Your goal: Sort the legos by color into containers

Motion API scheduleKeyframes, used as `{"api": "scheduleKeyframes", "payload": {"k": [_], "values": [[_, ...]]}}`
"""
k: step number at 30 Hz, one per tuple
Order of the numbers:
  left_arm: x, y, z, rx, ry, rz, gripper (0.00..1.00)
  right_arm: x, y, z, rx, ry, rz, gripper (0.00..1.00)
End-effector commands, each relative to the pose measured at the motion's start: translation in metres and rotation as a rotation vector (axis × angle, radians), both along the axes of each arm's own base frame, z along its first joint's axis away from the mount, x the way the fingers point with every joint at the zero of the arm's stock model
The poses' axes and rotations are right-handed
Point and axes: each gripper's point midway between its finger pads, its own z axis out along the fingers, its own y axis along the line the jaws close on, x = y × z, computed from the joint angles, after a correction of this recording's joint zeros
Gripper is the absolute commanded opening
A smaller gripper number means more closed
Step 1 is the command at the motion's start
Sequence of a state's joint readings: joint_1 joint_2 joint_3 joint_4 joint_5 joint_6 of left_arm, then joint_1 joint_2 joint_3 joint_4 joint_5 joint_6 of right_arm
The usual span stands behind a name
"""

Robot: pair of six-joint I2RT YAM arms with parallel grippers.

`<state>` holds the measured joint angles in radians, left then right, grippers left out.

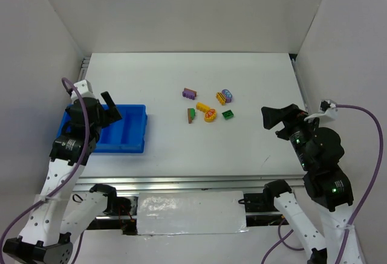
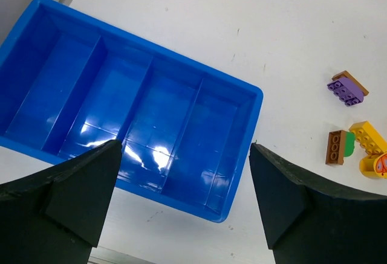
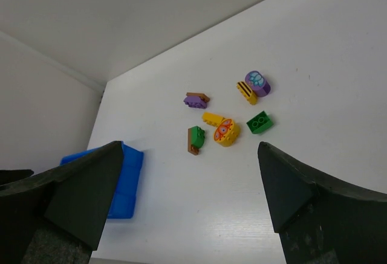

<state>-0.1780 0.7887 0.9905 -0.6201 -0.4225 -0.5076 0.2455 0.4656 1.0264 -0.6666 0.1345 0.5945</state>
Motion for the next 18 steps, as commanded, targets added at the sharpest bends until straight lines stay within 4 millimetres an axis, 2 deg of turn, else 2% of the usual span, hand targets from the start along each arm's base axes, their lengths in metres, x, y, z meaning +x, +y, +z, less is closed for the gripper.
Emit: {"api": "scheduleKeyframes", "payload": {"k": [1, 5, 10, 12, 14, 15, 16, 17, 18], "values": [[0.003, 0.003, 0.01, -0.026, -0.051, 0.04, 1.0, -0.001, -0.003, 0.003, 0.012, -0.021, -0.017, 1.0], [0.006, -0.001, 0.016, -0.053, -0.08, 0.022, 0.99, 0.002, 0.001, -0.009, 0.012, 0.026, -0.004, 1.0], [0.015, -0.024, 0.034, -0.122, -0.125, -0.082, 1.0, 0.007, 0.01, -0.022, 0.006, 0.089, 0.034, 1.0], [0.025, -0.035, 0.042, -0.165, -0.129, -0.115, 1.0, 0.007, 0.012, -0.025, 0.004, 0.104, 0.044, 1.0], [0.033, -0.053, 0.045, -0.195, -0.113, -0.168, 1.0, 0.007, 0.012, -0.023, 0.008, 0.102, 0.044, 1.0], [0.041, -0.078, 0.048, -0.21, -0.095, -0.225, 0.99, 0.006, 0.012, -0.022, 0.007, 0.097, 0.049, 1.0], [0.046, -0.082, 0.049, -0.176, -0.092, -0.193, 1.0, 0.005, 0.012, -0.021, 0.005, 0.095, 0.051, 1.0], [0.056, -0.102, 0.049, -0.15, -0.073, -0.21, 0.99, 0.005, 0.012, -0.021, 0.003, 0.095, 0.053, 1.0], [0.049, -0.14, 0.048, -0.127, -0.057, -0.294, 0.99, 0.004, 0.012, -0.021, 0.0, 0.096, 0.05, 1.0]]}}
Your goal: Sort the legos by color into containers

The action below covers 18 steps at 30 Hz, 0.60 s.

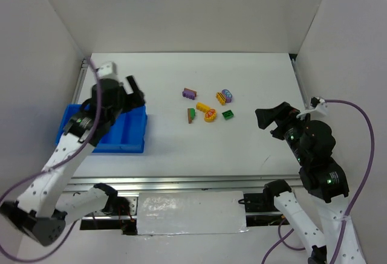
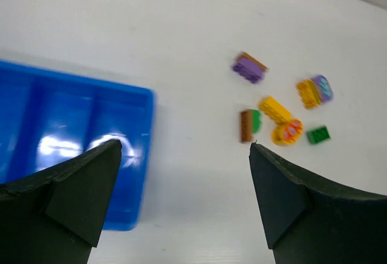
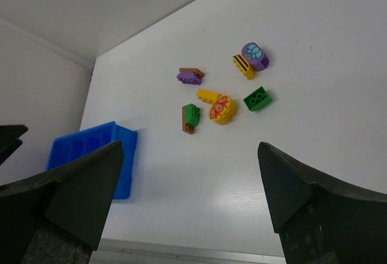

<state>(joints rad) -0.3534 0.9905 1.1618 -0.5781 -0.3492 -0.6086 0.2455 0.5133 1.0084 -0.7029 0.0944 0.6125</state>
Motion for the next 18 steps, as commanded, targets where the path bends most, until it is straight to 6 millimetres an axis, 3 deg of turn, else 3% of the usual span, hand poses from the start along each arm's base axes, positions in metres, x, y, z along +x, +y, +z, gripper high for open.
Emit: {"api": "scheduleKeyframes", "payload": {"k": [1, 2, 10, 13, 16, 18], "values": [[0.012, -0.075, 0.015, 0.028, -0.033, -0.103, 1.0, -0.004, 0.001, 0.005, -0.003, -0.009, 0.014, 1.0], [0.02, -0.101, 0.003, 0.072, 0.003, -0.131, 1.0, -0.004, 0.001, 0.003, -0.006, -0.003, 0.015, 1.0], [0.057, -0.178, -0.108, 0.19, 0.196, -0.184, 0.98, -0.005, 0.021, 0.001, 0.015, 0.007, 0.121, 1.0], [0.069, -0.187, -0.136, 0.247, 0.235, -0.162, 0.92, -0.002, 0.029, -0.003, 0.01, 0.029, 0.164, 1.0], [0.083, -0.199, -0.176, 0.321, 0.294, -0.173, 0.82, -0.003, 0.034, -0.006, 0.0, 0.037, 0.197, 0.99], [0.087, -0.207, -0.187, 0.33, 0.305, -0.202, 0.8, -0.002, 0.033, -0.01, -0.009, 0.04, 0.196, 1.0]]}}
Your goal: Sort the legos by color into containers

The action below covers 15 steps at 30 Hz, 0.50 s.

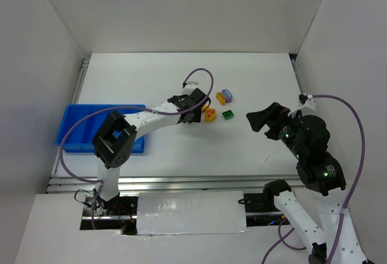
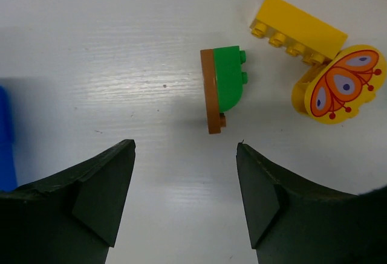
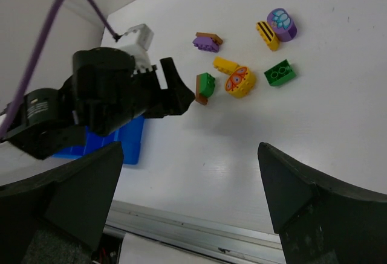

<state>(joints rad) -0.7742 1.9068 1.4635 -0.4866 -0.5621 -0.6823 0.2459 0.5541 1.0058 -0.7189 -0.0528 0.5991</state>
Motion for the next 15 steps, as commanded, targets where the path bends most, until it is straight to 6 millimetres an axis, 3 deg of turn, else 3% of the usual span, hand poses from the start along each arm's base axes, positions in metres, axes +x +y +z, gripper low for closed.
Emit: {"api": "scheduleKeyframes", "payload": {"k": [1, 6, 15], "values": [[0.021, -0.018, 0.002, -0.011, -0.048, -0.005, 0.79, 0.001, 0.005, 0.001, -0.017, -0.024, 0.037, 1.0], [0.027, -0.029, -0.013, -0.013, -0.024, -0.031, 0.74, 0.001, 0.004, 0.001, -0.025, -0.028, 0.034, 1.0], [0.03, -0.019, -0.047, -0.014, 0.033, -0.018, 0.65, 0.004, 0.008, 0.001, -0.025, -0.022, 0.053, 1.0]]}}
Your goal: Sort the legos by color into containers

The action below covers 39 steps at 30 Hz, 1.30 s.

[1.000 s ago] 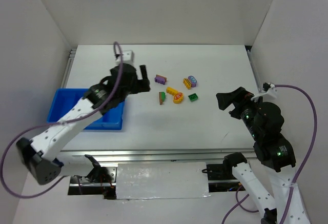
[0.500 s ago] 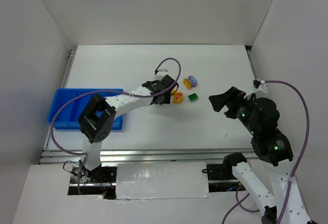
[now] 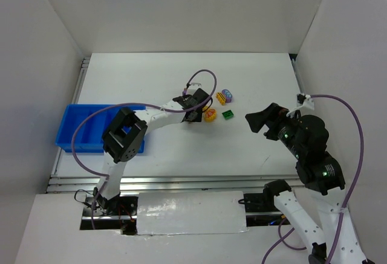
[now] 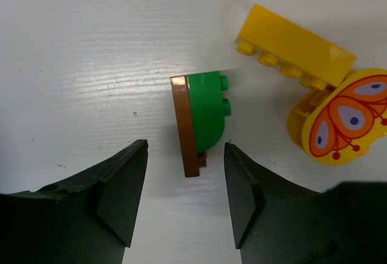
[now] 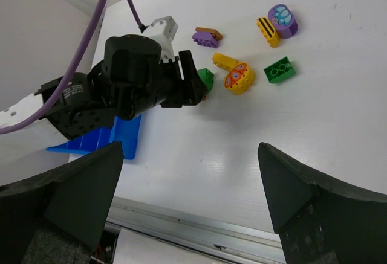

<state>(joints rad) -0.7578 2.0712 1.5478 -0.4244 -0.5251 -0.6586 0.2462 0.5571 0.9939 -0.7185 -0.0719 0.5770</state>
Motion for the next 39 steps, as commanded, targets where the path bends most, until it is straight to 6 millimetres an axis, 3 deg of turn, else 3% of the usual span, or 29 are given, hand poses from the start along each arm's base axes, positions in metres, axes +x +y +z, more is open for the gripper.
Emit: {"api": "scheduleKeyframes", "payload": {"k": [1, 4, 9, 12, 16, 18, 20, 23, 24, 27, 31, 32, 36, 37, 38, 39], "values": [[0.005, 0.001, -0.008, -0.021, 0.003, 0.004, 0.65, 0.005, 0.005, 0.006, -0.004, -0.029, 0.028, 1.0], [0.002, 0.002, -0.017, -0.02, 0.021, 0.005, 0.65, 0.006, 0.006, 0.005, -0.003, -0.025, 0.032, 1.0], [-0.001, 0.002, -0.032, -0.006, 0.039, -0.005, 0.48, 0.005, 0.009, 0.004, 0.005, -0.023, 0.047, 1.0], [0.001, 0.0, -0.037, -0.014, 0.039, -0.017, 0.53, 0.004, 0.014, 0.004, 0.005, -0.021, 0.075, 1.0], [0.002, -0.004, -0.037, -0.025, 0.035, -0.032, 0.51, 0.005, 0.014, 0.002, 0.002, -0.011, 0.079, 1.0], [0.002, -0.003, -0.036, -0.023, 0.032, -0.032, 0.35, 0.005, 0.015, 0.002, 0.001, -0.011, 0.081, 1.0], [0.001, -0.002, -0.036, -0.021, 0.032, -0.031, 0.29, 0.005, 0.014, 0.003, 0.004, -0.013, 0.077, 1.0], [0.0, -0.002, -0.035, -0.026, 0.032, -0.035, 0.12, 0.006, 0.015, 0.001, 0.006, -0.009, 0.081, 1.0], [0.0, -0.002, -0.036, -0.025, 0.035, -0.032, 0.01, 0.006, 0.015, 0.001, 0.008, -0.009, 0.081, 0.99], [-0.002, -0.001, -0.032, -0.029, 0.036, -0.03, 0.0, 0.007, 0.016, 0.0, 0.009, -0.007, 0.08, 1.0], [-0.011, -0.002, -0.014, -0.076, 0.03, -0.051, 0.0, 0.009, 0.018, -0.003, 0.021, -0.003, 0.089, 1.0], [-0.012, -0.004, 0.006, -0.115, 0.003, -0.062, 0.0, 0.009, 0.021, -0.003, 0.029, -0.003, 0.1, 1.0], [-0.031, -0.012, 0.055, -0.255, -0.068, -0.159, 0.0, 0.011, 0.031, -0.001, 0.09, -0.023, 0.13, 1.0], [-0.038, -0.012, 0.056, -0.28, -0.078, -0.185, 0.0, 0.011, 0.032, 0.0, 0.102, -0.033, 0.133, 1.0], [-0.047, -0.018, 0.083, -0.334, -0.116, -0.245, 0.0, 0.012, 0.033, 0.001, 0.114, -0.041, 0.134, 1.0], [-0.052, -0.019, 0.094, -0.355, -0.14, -0.274, 0.0, 0.015, 0.034, 0.004, 0.137, -0.057, 0.132, 1.0]]}}
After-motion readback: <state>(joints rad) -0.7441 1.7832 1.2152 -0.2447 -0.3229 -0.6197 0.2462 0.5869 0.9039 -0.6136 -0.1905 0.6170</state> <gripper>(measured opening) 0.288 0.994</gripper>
